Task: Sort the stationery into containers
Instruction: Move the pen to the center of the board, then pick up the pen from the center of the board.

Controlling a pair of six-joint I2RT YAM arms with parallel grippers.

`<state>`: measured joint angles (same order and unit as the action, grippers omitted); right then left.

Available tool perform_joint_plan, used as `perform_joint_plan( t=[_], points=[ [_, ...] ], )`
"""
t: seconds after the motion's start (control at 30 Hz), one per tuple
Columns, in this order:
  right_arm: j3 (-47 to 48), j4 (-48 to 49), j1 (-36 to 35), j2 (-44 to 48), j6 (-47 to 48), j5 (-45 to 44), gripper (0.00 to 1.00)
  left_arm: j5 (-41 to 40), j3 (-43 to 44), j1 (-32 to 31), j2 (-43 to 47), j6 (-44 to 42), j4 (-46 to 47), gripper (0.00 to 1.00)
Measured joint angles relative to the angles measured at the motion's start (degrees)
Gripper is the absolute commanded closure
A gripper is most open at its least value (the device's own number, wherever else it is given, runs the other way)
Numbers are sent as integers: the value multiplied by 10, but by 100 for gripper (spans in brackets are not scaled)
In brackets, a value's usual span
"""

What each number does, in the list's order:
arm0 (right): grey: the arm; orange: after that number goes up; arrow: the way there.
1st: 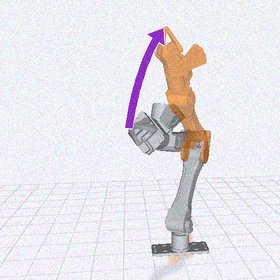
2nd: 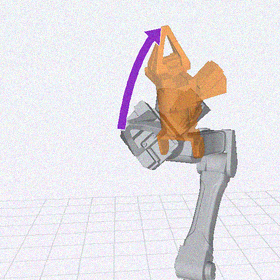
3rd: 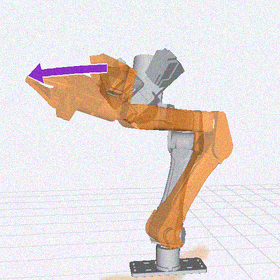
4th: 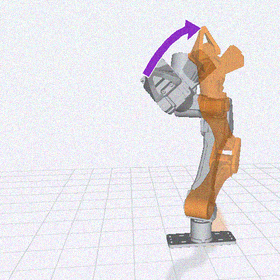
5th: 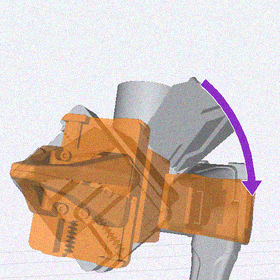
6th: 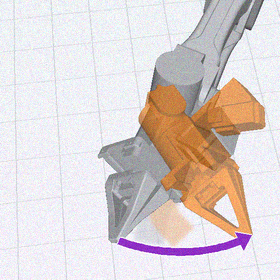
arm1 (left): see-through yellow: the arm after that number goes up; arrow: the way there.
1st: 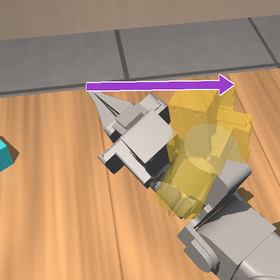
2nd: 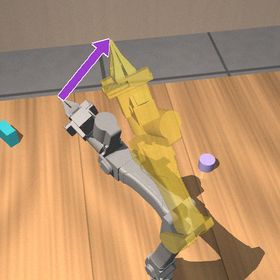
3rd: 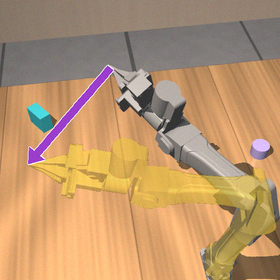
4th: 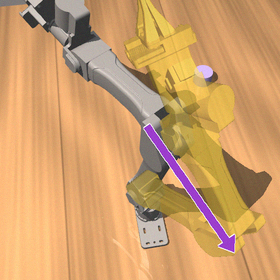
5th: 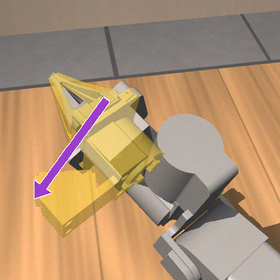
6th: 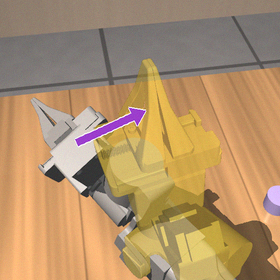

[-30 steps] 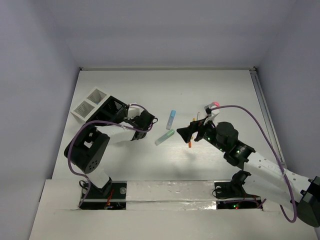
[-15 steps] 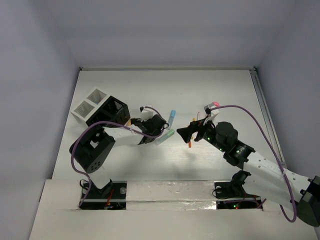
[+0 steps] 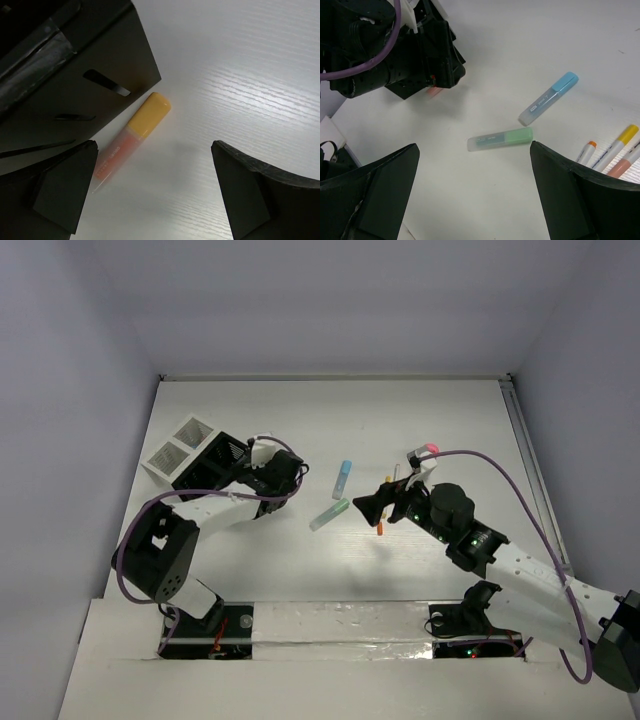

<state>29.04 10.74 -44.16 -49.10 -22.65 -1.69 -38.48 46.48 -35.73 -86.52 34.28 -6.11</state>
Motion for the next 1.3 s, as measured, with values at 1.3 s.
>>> perform_joint_plan(
  t=[1.3],
  points=[
    [0, -1, 0, 26, 5, -14, 3, 101, -26, 17, -63, -16, 85, 6]
  ],
)
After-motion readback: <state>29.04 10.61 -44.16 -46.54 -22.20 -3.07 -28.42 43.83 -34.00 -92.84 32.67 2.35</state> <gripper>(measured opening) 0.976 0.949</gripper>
